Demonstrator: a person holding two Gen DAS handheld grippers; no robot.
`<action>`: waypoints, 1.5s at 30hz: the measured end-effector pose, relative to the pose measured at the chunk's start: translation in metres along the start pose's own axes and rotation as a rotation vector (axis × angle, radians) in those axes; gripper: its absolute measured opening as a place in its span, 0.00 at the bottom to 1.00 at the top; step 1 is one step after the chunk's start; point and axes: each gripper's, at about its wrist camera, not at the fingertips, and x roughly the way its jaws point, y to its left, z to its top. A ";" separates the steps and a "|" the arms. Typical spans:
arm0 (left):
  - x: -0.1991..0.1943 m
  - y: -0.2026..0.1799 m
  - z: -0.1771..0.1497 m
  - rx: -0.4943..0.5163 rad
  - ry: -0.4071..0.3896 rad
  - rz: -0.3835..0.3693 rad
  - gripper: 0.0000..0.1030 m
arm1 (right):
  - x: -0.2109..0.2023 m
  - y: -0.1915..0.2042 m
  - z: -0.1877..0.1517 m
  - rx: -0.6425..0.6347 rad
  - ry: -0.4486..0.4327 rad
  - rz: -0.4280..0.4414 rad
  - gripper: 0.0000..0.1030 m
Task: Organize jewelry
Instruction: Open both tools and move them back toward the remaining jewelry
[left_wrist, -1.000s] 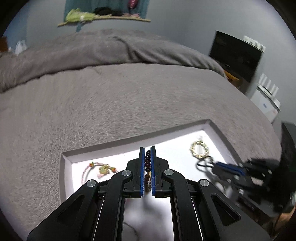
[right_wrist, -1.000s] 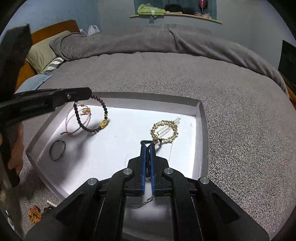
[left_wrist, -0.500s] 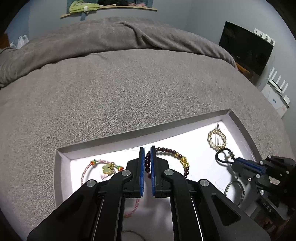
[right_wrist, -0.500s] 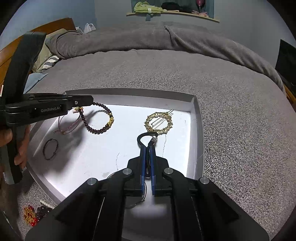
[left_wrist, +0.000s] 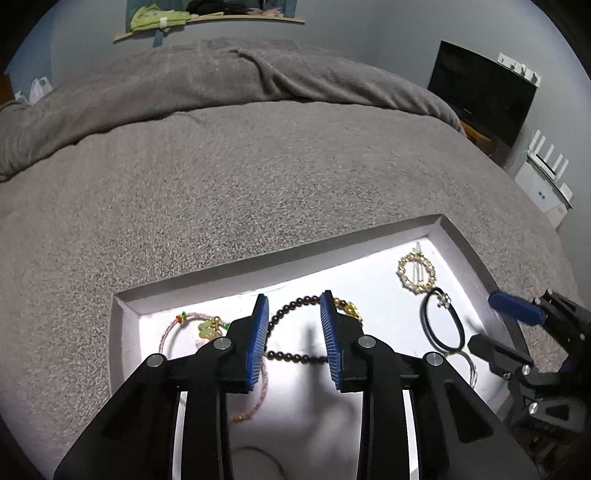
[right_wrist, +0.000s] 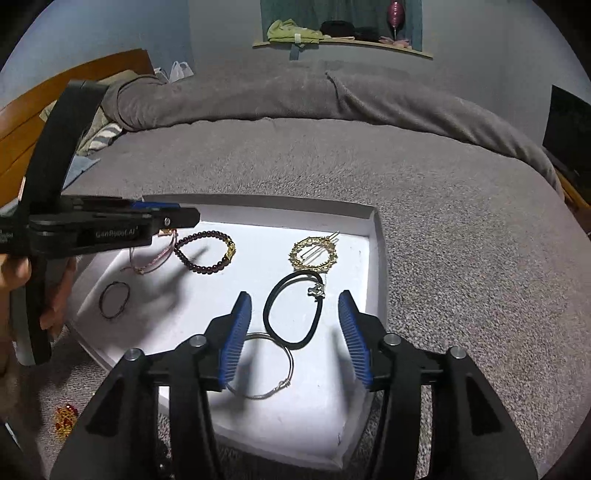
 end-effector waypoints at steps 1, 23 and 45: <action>-0.003 -0.002 -0.002 0.003 -0.005 0.003 0.38 | -0.004 0.000 0.000 0.002 -0.006 -0.001 0.55; -0.109 -0.009 -0.054 0.004 -0.155 0.143 0.89 | -0.088 -0.014 -0.033 0.075 -0.098 0.010 0.95; -0.190 -0.007 -0.128 -0.043 -0.174 0.257 0.90 | -0.143 -0.008 -0.080 0.112 -0.083 -0.006 0.95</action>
